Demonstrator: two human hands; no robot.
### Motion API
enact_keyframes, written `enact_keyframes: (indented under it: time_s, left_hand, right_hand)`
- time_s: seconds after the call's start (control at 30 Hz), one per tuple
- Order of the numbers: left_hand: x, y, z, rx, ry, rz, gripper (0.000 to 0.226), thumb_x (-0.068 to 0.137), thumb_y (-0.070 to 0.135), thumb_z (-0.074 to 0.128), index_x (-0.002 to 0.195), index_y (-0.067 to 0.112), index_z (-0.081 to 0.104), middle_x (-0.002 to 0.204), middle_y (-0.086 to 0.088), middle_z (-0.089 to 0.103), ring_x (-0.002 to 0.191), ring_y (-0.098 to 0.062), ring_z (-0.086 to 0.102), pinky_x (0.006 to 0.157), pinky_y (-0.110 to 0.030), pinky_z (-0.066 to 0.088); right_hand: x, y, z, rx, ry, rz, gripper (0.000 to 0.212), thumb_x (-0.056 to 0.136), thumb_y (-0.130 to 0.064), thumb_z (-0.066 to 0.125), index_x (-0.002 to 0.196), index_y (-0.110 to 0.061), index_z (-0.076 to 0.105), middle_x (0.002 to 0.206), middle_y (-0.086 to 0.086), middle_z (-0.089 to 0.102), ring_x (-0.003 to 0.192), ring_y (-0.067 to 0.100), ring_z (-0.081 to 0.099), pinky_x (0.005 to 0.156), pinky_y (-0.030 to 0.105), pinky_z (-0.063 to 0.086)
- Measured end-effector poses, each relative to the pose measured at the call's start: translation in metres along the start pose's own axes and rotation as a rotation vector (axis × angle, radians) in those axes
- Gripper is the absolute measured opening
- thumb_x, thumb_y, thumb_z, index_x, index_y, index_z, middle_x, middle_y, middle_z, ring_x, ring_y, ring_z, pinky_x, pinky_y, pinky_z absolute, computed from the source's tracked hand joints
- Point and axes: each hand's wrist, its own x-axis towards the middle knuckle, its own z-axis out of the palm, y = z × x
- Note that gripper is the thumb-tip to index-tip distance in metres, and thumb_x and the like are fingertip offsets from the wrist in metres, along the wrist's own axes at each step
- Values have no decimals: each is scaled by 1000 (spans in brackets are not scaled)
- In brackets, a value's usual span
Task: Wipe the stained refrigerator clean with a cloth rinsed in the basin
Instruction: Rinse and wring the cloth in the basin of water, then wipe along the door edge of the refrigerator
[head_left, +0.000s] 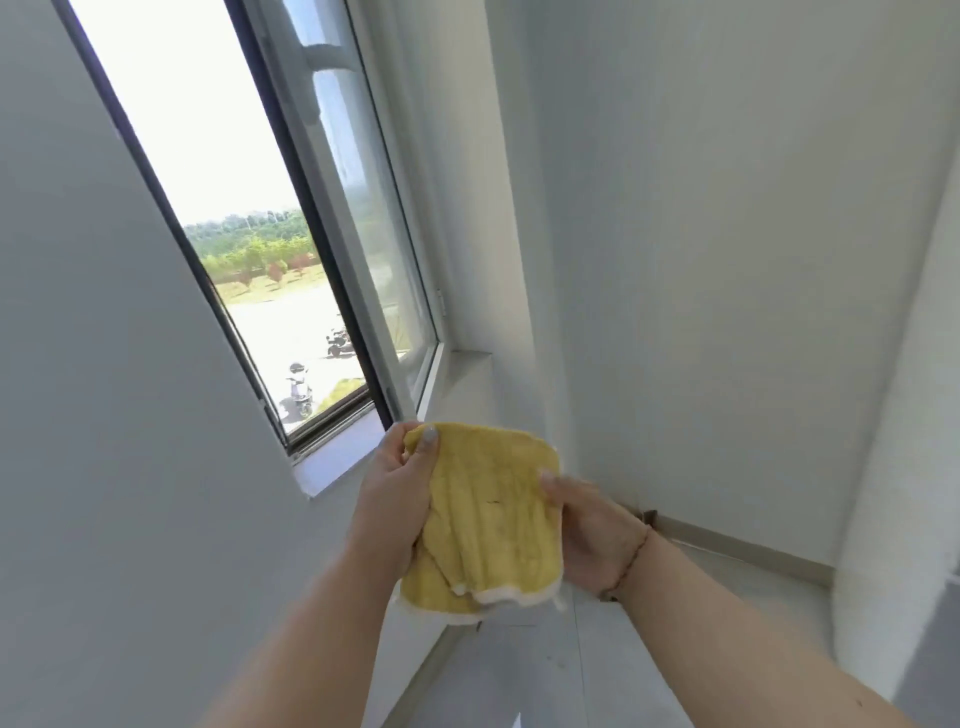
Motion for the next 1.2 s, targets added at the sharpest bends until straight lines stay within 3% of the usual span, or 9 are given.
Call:
enact_keyframes:
  time_s: [0.13, 0.3, 0.47, 0.57, 0.67, 0.77, 0.9, 1.0, 1.2]
  left_hand:
    - [46, 4, 60, 4, -41, -87, 12, 92, 39, 61, 95, 27, 63, 97, -15, 68, 86, -31, 68, 77, -49, 59]
    - [104, 1, 130, -50, -186, -156, 57, 75, 31, 80, 123, 20, 51, 108, -6, 65, 100, -22, 64, 94, -43, 51]
    - [145, 2, 199, 58, -268, -175, 34, 83, 44, 70, 92, 11, 66, 81, -2, 59, 73, -16, 54, 68, -31, 48]
    - [159, 9, 235, -12, -387, -178, 31, 89, 36, 65, 93, 6, 66, 81, -3, 69, 75, -17, 64, 73, -30, 52]
    - [173, 17, 264, -164, -486, -204, 21, 96, 22, 58, 84, 5, 60, 81, -11, 70, 75, -22, 69, 71, -34, 57]
    - [200, 15, 287, 27, -359, -14, 19, 93, 25, 62, 84, 11, 54, 82, -6, 61, 77, -21, 62, 78, -39, 57]
    - [230, 22, 313, 216, -291, 169, 18, 91, 29, 63, 87, 15, 53, 78, 0, 52, 71, -17, 50, 66, -34, 51]
    - [256, 26, 334, 116, -415, 99, 23, 94, 32, 57, 84, 13, 49, 82, -5, 56, 74, -23, 58, 84, -50, 55]
    - [300, 37, 368, -53, -623, 120, 11, 96, 20, 56, 94, 12, 49, 100, -9, 62, 87, -23, 65, 80, -40, 58]
  right_hand:
    - [-3, -30, -45, 16, 195, -91, 72, 68, -21, 80, 131, 3, 53, 131, 24, 57, 119, 39, 57, 95, 51, 49]
    - [1, -103, -104, -7, 433, -247, 62, 79, -21, 62, 133, 6, 48, 127, 30, 56, 111, 43, 58, 93, 59, 47]
    - [-1, -153, -144, 94, 529, -358, 59, 78, -16, 65, 131, 4, 50, 107, 21, 67, 88, 33, 70, 64, 39, 57]
    - [-4, -176, -163, 167, 546, -365, 46, 80, -27, 55, 112, 6, 60, 97, 22, 69, 79, 34, 70, 56, 38, 58]
    - [-7, -192, -181, 219, 590, -387, 43, 86, -32, 52, 104, 5, 63, 102, 26, 67, 88, 38, 69, 72, 48, 59]
    - [-10, -205, -198, 213, 676, -389, 42, 98, -34, 43, 100, 3, 62, 83, 21, 71, 66, 32, 71, 47, 37, 57]
    - [-5, -223, -211, 207, 780, -473, 42, 99, -34, 43, 116, 0, 61, 107, 20, 70, 92, 34, 70, 72, 45, 57]
    - [0, -239, -218, 190, 848, -551, 42, 99, -33, 43, 116, 0, 61, 111, 19, 69, 95, 33, 70, 72, 43, 58]
    - [17, -261, -223, 205, 970, -721, 37, 99, -31, 45, 110, -1, 63, 106, 18, 71, 89, 30, 71, 74, 42, 54]
